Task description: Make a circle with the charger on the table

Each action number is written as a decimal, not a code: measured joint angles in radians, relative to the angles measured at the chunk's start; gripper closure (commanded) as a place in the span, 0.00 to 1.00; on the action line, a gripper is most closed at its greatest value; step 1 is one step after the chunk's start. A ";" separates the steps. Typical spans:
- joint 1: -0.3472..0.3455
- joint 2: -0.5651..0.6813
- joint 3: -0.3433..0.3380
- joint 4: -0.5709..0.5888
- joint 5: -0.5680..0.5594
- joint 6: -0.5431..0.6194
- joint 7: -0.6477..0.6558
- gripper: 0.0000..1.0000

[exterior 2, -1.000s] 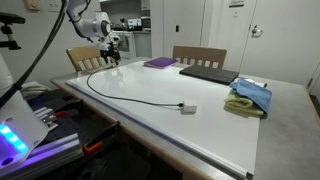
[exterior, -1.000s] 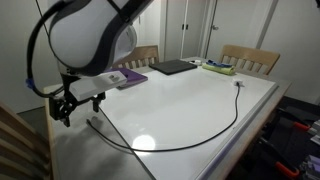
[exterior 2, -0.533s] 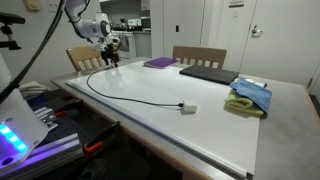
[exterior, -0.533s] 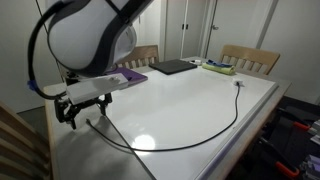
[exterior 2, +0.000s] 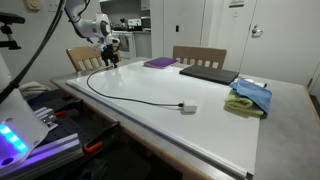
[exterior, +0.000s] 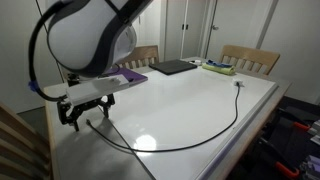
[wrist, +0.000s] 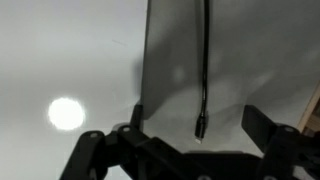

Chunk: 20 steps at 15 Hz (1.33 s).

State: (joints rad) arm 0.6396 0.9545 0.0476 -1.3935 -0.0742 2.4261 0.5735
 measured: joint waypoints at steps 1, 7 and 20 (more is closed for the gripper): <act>-0.002 0.000 0.002 0.000 0.010 0.000 0.000 0.00; -0.044 0.001 0.074 -0.004 0.128 0.000 -0.036 0.00; -0.076 0.004 0.101 -0.004 0.162 0.007 -0.095 0.00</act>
State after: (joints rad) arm 0.5636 0.9582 0.1489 -1.3978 0.0876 2.4335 0.4789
